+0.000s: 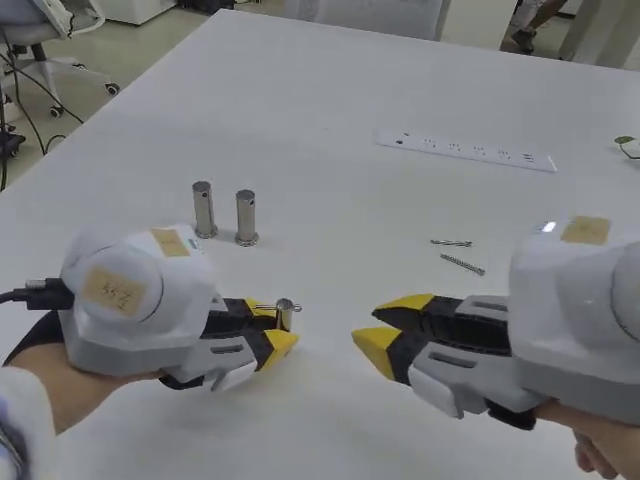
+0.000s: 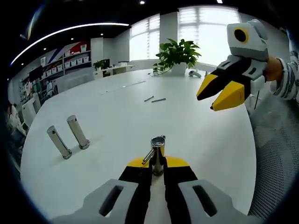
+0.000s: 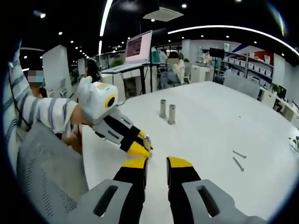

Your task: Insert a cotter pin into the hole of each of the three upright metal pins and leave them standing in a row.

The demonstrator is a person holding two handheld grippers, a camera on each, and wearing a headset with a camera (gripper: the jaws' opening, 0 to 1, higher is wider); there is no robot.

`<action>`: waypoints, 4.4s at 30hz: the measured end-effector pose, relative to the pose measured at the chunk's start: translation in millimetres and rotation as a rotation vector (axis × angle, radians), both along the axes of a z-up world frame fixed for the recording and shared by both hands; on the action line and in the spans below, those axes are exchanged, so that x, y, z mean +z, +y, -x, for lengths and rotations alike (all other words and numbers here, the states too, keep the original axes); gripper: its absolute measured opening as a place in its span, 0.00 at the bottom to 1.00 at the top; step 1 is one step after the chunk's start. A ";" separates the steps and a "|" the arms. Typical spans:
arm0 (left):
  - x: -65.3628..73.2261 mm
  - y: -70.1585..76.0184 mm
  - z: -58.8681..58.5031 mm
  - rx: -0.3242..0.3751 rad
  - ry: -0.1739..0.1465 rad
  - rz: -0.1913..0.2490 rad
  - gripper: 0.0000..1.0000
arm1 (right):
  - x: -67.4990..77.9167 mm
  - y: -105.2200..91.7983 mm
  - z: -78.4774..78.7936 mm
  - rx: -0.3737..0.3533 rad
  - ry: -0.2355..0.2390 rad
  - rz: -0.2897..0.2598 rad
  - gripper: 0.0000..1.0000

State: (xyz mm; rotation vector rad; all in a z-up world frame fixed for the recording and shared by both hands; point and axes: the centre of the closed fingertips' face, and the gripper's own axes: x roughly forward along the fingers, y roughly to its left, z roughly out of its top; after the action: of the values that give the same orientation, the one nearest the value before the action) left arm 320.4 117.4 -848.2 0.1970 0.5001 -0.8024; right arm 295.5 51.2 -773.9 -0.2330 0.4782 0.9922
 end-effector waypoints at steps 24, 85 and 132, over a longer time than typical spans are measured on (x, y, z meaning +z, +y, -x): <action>5.2 -17.9 -25.9 -0.085 -0.021 -0.009 0.07 | 14.3 -72.9 26.6 -0.075 0.010 -0.100 0.59; 10.4 -13.0 -32.9 -0.053 0.000 0.017 0.22 | -2.2 -111.4 41.7 -0.173 0.123 -0.088 0.92; 29.1 64.1 -124.3 0.305 -0.026 0.047 0.31 | 19.9 -142.1 42.2 -0.287 0.137 -0.059 0.90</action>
State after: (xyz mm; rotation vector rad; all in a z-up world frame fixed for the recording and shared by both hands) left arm 444.7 181.5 -819.2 0.0845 0.4728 -0.5122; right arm 253.2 -90.9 -754.0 -0.0408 0.5881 0.7426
